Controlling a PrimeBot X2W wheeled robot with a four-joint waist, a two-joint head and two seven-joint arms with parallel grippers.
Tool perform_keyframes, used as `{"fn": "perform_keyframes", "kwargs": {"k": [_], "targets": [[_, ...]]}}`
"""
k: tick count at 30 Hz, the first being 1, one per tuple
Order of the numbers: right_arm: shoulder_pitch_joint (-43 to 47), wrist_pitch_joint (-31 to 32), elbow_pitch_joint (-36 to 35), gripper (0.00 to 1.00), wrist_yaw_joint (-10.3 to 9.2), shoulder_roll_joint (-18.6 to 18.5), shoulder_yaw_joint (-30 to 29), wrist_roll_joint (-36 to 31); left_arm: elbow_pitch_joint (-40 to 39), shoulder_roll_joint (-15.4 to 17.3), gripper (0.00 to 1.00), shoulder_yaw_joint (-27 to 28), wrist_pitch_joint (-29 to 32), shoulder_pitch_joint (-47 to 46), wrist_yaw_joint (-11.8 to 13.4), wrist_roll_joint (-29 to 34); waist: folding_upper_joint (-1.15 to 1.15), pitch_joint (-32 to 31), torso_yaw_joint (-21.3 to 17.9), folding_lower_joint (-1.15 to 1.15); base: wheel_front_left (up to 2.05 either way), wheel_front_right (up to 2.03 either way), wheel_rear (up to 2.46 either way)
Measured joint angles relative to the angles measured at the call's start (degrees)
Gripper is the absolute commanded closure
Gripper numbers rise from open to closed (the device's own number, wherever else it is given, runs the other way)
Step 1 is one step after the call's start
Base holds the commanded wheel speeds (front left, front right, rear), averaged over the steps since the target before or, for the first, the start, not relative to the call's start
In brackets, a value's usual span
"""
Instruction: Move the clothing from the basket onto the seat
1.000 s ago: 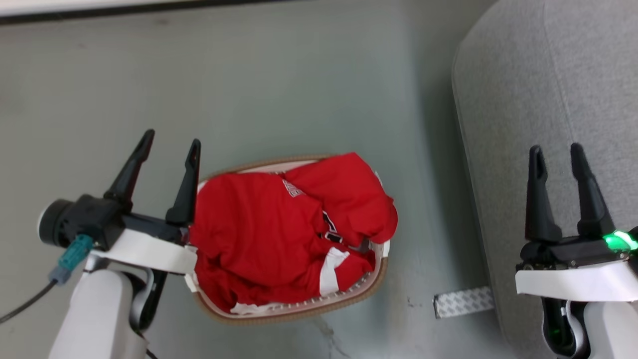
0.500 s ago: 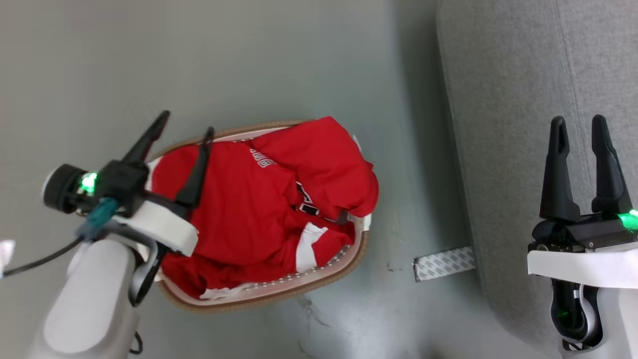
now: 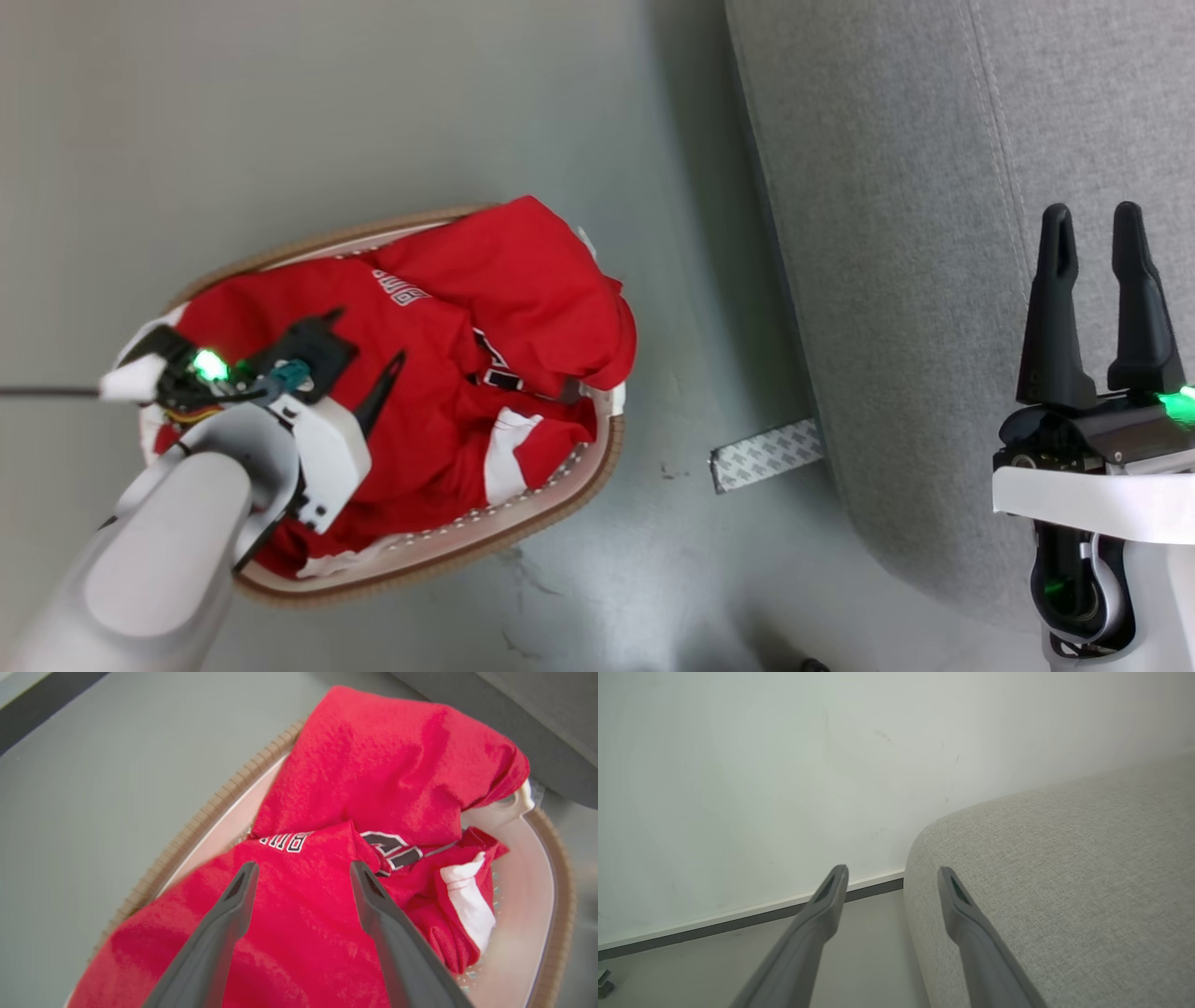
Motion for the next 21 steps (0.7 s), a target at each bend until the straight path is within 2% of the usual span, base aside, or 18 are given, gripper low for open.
{"fn": "perform_keyframes", "kwargs": {"k": [7,21], "targets": [[0.05,0.00,-0.78,0.00,0.00,0.00,1.16,1.54,5.13,1.29,0.00,-5.72,6.25,-2.58,0.00,-0.91,0.00,2.08,-1.69,0.00,0.00,0.00,0.00],[-1.02,0.00,-1.05,0.00,0.00,0.01,4.14,3.41,12.84,6.54,0.00,-23.54,17.20,-8.40,0.00,2.18,0.00,6.03,-4.54,0.00,0.00,0.00,0.00]]}}
